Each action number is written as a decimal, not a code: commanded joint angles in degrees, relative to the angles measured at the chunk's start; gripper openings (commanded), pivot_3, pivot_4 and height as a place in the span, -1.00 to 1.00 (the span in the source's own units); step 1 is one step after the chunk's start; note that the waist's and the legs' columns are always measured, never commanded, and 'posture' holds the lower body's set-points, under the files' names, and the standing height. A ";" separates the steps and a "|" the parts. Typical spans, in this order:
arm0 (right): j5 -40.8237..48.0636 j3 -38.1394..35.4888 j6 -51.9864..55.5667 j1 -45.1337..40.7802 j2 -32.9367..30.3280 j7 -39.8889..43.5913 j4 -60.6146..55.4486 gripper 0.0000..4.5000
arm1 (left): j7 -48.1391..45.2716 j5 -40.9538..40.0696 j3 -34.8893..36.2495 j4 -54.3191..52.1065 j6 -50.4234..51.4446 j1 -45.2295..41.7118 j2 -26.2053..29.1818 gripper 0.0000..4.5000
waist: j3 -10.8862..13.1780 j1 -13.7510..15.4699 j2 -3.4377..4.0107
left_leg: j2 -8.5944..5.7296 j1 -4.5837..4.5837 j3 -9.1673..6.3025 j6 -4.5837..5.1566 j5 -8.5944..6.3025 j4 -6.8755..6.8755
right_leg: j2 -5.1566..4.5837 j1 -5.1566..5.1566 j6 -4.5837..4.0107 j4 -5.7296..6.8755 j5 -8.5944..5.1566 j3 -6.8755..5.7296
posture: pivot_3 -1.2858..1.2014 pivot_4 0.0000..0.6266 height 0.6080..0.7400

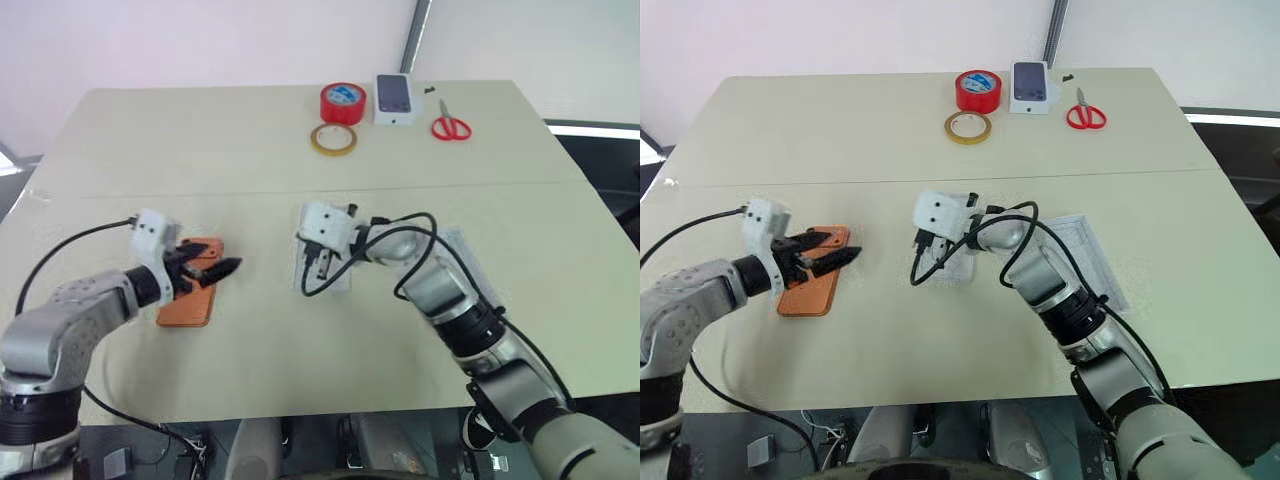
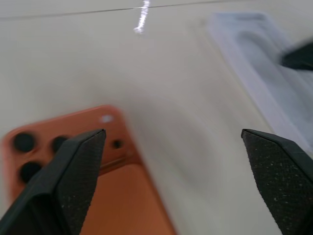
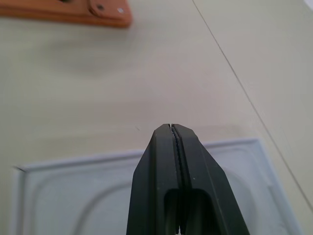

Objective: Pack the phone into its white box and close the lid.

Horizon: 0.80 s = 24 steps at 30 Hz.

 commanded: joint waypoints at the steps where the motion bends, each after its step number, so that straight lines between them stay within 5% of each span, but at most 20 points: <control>1: 1.67 -0.02 2.67 -1.67 3.46 -0.24 -2.55 -1.00 | 7.44 -1.24 7.11 2.03 7.93 -2.49 -0.72 0.99 | -0.01 0.00 -0.02 | 0.01 -0.01 0.00 0.00 0.00 0.00 | 0.00 -0.01 0.00 0.01 0.00 0.00 | 0.03 -0.52 1.00; 10: -3.22 11.11 1.26 -6.67 9.27 1.53 8.53 -1.00 | 8.03 -2.42 6.10 1.42 23.65 -2.52 1.67 0.99 | -0.06 -0.11 -0.10 | -0.02 0.05 0.00 -0.23 0.13 0.06 | -0.05 -0.10 0.00 0.31 0.00 0.00 | 0.03 -0.52 1.00; 24: -7.26 14.16 -6.06 -8.68 13.60 2.49 18.33 -1.00 | 10.26 -18.05 7.52 -6.05 32.51 0.44 -9.08 0.99 | -0.37 0.32 -0.17 | -0.11 0.12 -0.03 -0.26 0.14 0.08 | -0.13 0.00 0.00 0.32 0.00 0.00 | 0.03 -0.52 1.00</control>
